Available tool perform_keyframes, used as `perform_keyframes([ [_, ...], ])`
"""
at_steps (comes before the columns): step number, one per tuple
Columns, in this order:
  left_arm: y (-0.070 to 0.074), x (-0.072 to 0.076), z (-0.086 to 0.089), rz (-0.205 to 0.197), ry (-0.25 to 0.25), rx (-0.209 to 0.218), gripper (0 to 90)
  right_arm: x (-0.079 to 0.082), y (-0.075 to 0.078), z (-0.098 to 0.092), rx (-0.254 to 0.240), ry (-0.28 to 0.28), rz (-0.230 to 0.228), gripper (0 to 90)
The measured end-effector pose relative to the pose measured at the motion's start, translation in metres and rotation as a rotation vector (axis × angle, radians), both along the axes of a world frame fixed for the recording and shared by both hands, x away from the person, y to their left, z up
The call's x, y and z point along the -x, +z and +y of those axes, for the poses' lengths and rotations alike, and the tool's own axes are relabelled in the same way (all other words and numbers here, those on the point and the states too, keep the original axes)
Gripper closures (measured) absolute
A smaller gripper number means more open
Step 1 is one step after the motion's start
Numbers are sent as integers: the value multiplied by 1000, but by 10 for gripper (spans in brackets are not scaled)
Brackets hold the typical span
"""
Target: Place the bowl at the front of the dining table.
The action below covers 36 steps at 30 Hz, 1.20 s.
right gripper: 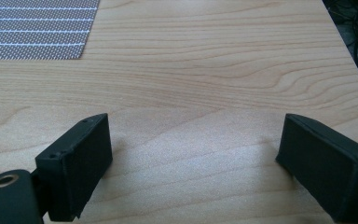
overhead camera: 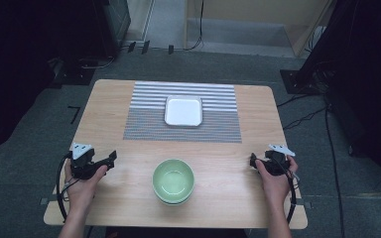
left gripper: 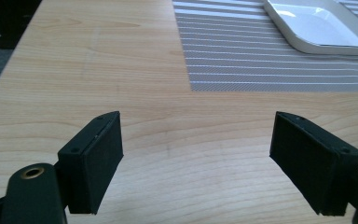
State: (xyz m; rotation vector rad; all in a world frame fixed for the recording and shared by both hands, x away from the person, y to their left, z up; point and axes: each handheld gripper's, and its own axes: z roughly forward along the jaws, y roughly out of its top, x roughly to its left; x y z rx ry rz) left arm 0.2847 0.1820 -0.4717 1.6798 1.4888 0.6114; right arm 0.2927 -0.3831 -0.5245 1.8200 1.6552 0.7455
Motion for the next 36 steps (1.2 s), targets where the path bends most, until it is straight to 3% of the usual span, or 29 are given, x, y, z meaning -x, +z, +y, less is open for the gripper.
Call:
perform_keyframes([
  [10, 7, 4, -8, -16, -25, 23, 171, 0, 0, 1, -3, -13, 1, 93],
  [15, 13, 6, -11, -28, -37, 47, 174, 1, 0, 4, -6, -48, -2, 99],
  [21, 17, 9, -18, -39, -52, 52, 177, 3, 2, 7, -36, -50, -4, 101],
  [30, 20, 12, -30, -45, -88, 47, 177, 8, 20, 21, -52, -13, -63, 101],
  [36, 23, 14, -37, -52, -108, 42, 177, 13, 38, 38, -57, 40, -113, 101],
])
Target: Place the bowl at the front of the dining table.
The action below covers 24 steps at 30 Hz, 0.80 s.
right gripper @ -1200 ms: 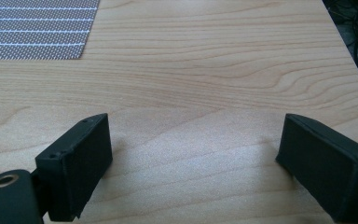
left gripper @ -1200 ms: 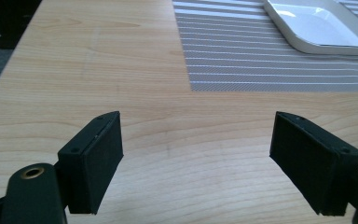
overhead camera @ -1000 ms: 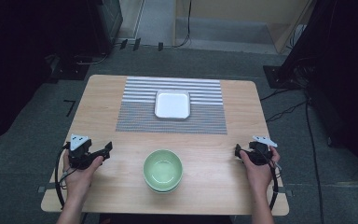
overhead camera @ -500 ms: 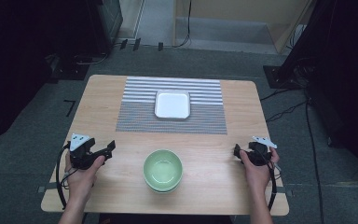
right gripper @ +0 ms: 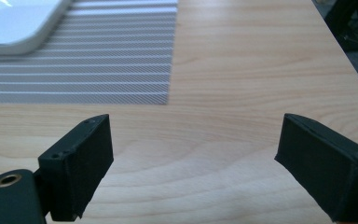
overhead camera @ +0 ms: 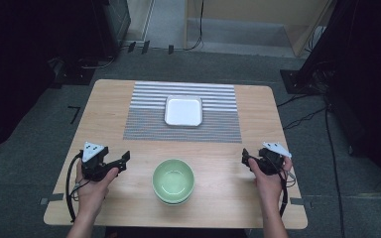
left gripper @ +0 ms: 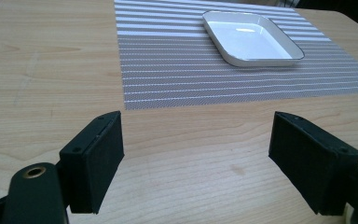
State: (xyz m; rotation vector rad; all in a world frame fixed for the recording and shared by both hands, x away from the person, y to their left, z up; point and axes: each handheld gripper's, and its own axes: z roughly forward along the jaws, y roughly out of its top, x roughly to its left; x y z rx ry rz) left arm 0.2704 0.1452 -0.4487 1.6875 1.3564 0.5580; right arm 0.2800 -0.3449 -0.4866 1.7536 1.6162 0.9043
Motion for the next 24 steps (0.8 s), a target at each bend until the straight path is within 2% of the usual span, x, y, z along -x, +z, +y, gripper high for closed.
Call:
perform_keyframes([
  [3, 2, 1, -3, -5, -13, 3, 177, 2, 7, 11, -13, 31, -18, 101],
  [10, 5, 3, -9, -11, -32, 5, 177, 4, 14, 26, -23, 78, -27, 101],
  [13, 6, 5, -12, -11, -43, 10, 177, 7, 21, 35, -49, 111, -33, 101],
  [24, 9, 10, -24, -21, -82, 7, 179, 14, 34, 63, -61, 199, -53, 101],
])
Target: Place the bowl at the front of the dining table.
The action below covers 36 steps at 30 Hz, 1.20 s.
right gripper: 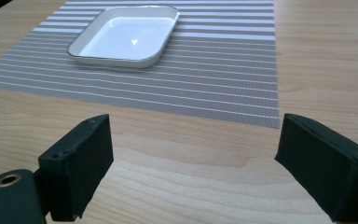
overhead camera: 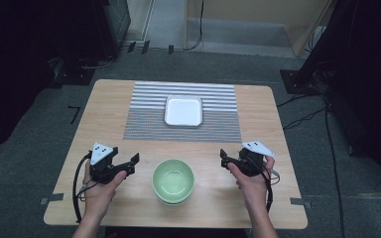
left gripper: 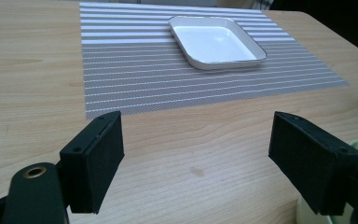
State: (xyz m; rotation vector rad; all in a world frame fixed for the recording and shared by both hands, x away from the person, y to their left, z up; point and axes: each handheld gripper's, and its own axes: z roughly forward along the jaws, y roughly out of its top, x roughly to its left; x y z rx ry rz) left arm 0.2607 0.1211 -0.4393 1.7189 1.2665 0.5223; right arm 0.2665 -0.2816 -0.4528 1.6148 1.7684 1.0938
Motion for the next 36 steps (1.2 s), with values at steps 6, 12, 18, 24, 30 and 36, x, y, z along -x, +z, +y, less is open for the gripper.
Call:
perform_keyframes([
  [6, 2, 3, -8, -3, -26, 0, 179, 4, 7, 16, 4, 32, -18, 101],
  [12, 4, 8, -17, -9, -61, -3, 225, 8, 13, 28, -5, 57, -38, 101],
  [18, 6, 12, -24, -16, -90, 14, 254, 13, 17, 39, -1, 63, -64, 139],
  [24, 8, 16, -32, -20, -133, 21, 271, 17, 20, 49, -15, 94, -64, 144],
  [30, 8, 19, -40, -16, -173, 21, 333, 20, 23, 60, -29, 118, -72, 162],
  [36, 7, 22, -49, 7, -229, 23, 335, 28, 29, 71, -79, 173, -99, 281],
])
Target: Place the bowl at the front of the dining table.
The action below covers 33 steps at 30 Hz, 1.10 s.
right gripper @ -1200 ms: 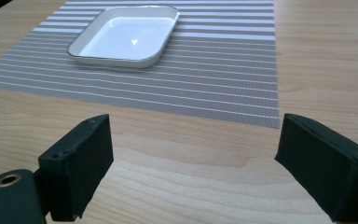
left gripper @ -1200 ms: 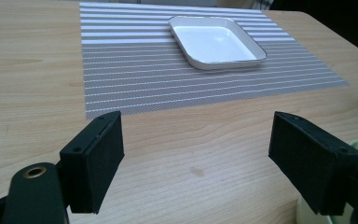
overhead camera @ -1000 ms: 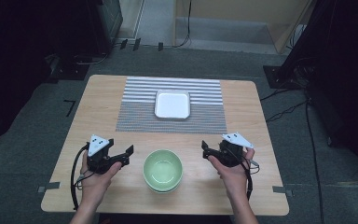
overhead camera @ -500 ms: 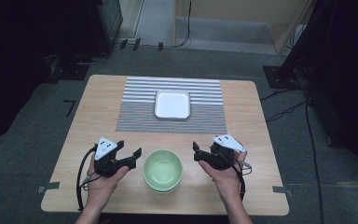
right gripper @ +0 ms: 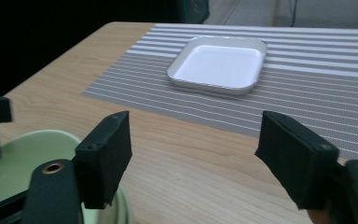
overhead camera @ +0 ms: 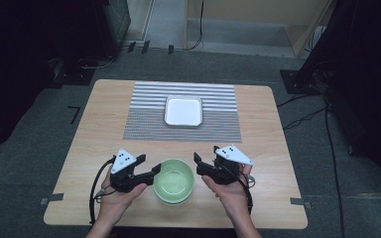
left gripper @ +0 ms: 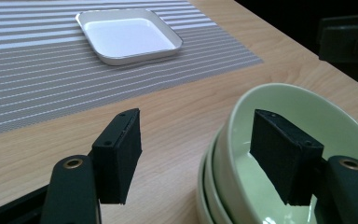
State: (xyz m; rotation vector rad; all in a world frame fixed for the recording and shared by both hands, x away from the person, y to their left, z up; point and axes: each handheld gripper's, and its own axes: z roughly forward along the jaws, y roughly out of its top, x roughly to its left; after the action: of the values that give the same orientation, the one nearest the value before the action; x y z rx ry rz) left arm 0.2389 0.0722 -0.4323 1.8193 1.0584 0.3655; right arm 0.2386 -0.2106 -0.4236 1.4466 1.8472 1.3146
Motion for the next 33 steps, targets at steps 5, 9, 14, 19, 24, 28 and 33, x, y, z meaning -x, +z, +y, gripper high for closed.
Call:
perform_keyframes([
  [5, -1, 4, -7, -5, -37, -11, 338, 3, 0, 5, -23, 44, 5, 364],
  [9, -3, 6, -13, -12, -36, -54, 398, 4, -4, 10, -39, 60, 25, 433],
  [14, -8, 6, -19, -2, -35, -105, 467, 4, -7, 13, -61, 95, 55, 455],
  [19, -12, 8, -25, -5, -59, -144, 555, 3, -13, 21, -47, 181, 130, 476],
  [24, -14, 9, -29, -15, -66, -167, 620, 3, -18, 25, -37, 209, 148, 532],
  [28, -13, 11, -32, -43, -57, -197, 699, 4, -23, 32, -2, 228, 171, 599],
  [33, -9, 12, -29, -72, -42, -188, 768, 5, -29, 37, 38, 235, 186, 687],
])
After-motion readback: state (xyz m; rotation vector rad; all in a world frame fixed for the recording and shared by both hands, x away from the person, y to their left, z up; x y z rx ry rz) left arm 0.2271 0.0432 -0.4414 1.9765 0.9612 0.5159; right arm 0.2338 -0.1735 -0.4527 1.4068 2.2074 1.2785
